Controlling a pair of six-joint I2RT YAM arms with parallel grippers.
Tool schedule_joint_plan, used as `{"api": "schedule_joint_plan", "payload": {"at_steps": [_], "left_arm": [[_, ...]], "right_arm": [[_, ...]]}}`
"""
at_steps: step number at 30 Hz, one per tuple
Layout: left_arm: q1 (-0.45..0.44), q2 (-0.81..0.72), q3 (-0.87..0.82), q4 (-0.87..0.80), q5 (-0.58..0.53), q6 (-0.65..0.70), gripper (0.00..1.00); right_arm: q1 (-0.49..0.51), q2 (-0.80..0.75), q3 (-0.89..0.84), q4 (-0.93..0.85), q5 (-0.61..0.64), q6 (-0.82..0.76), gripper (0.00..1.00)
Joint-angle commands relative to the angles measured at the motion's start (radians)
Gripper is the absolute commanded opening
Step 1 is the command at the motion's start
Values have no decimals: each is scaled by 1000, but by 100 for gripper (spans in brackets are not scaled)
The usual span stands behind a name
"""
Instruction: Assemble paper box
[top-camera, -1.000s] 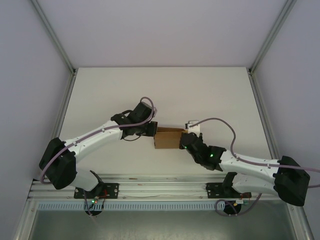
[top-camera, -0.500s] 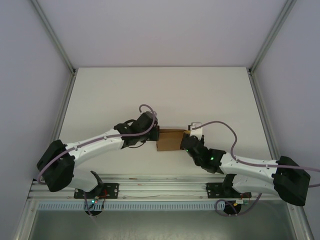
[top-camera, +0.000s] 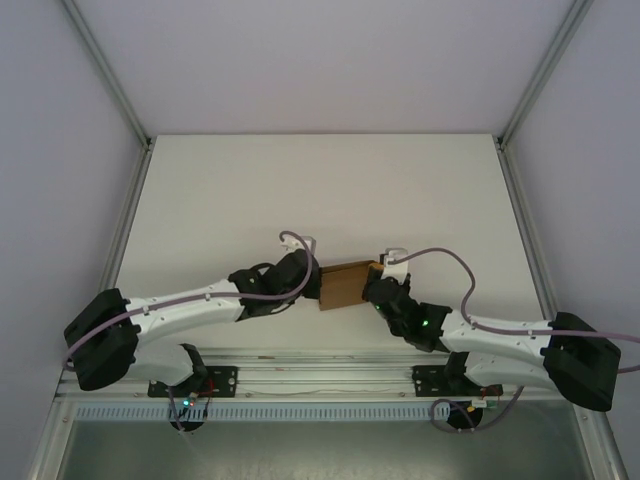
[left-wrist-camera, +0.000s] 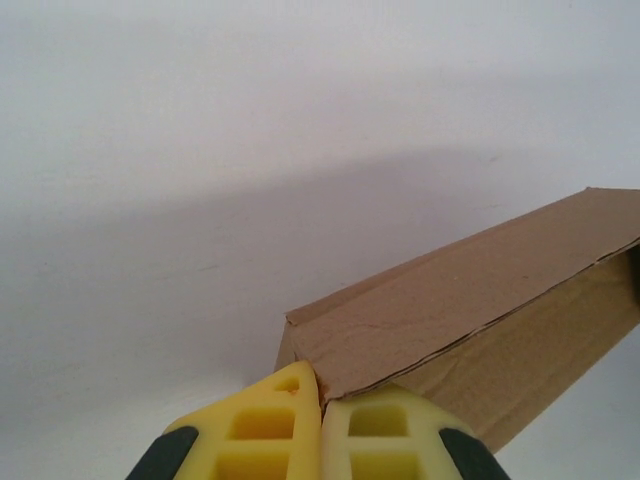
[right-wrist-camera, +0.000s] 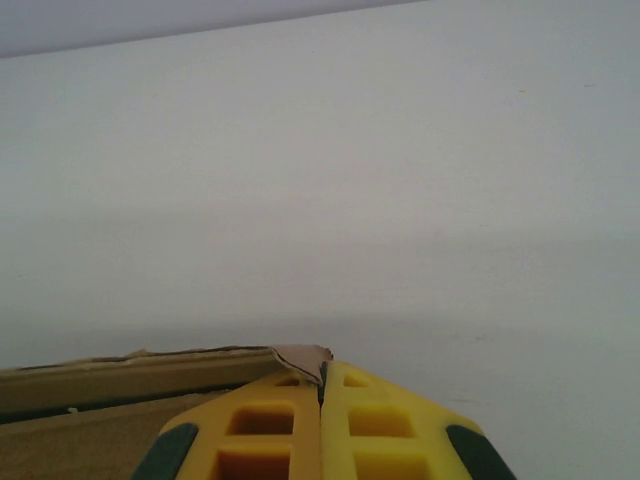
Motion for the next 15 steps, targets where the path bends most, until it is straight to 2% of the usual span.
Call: {"api": "schedule_joint_plan", "payload": {"at_steps": [1, 6, 15], "left_arm": [[-31, 47, -26, 3, 1, 12, 0], [-32, 44, 36, 12, -82, 41, 0], [-32, 92, 96, 52, -86, 80, 0]], "right_arm": [[9, 3, -18, 34, -3, -30, 0], [9, 2, -4, 52, 36, -39, 0], [10, 71, 4, 186, 63, -23, 0]]}}
